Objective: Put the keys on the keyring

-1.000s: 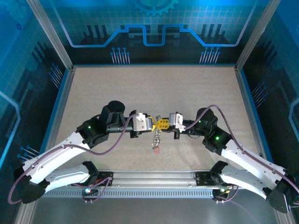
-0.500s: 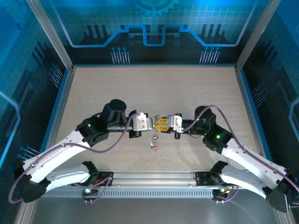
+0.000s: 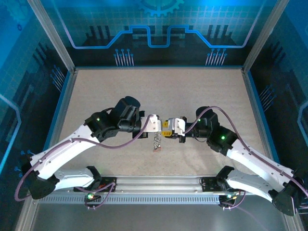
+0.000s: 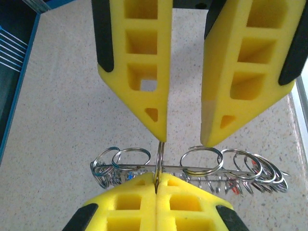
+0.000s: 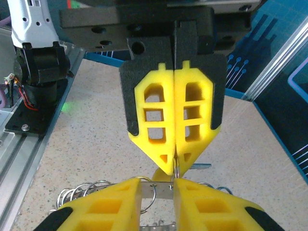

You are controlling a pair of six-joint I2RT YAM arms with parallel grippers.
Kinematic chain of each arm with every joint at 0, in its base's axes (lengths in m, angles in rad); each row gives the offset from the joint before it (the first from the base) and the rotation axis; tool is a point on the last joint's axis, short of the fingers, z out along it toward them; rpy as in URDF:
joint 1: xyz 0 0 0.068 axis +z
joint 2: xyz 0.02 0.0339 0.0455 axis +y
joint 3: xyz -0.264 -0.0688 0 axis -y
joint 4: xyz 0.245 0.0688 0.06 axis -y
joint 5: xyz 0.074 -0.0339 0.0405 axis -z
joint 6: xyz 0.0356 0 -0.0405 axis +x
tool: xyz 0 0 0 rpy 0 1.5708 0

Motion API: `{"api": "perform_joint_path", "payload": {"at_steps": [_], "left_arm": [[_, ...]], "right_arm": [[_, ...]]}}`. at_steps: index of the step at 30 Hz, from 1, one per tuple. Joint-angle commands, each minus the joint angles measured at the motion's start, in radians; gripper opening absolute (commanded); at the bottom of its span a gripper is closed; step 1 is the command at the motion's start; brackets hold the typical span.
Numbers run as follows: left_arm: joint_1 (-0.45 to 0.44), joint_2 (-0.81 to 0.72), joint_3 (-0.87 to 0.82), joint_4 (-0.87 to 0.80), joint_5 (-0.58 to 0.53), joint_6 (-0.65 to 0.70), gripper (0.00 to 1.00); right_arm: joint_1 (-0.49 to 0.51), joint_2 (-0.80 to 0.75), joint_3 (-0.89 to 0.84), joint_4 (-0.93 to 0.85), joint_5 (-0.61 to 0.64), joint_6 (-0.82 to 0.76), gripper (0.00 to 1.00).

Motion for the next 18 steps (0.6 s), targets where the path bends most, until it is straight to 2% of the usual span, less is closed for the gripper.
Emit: {"api": "perform_joint_path", "payload": {"at_steps": [1,7,18], "left_arm": [[-0.013,0.002,0.048,-0.042,-0.011,0.048,0.0],[-0.019,0.006,0.05,-0.069,0.008,0.073,0.0],[-0.028,0.017,0.069,-0.081,0.013,0.068,0.0]], "right_arm": [[-0.007,0.013,-0.008,0.046,-0.007,0.05,0.25],[-0.023,0.013,-0.044,0.111,-0.028,0.099,0.27],[-0.021,0.047,-0.029,0.089,-0.111,0.088,0.27]]}}
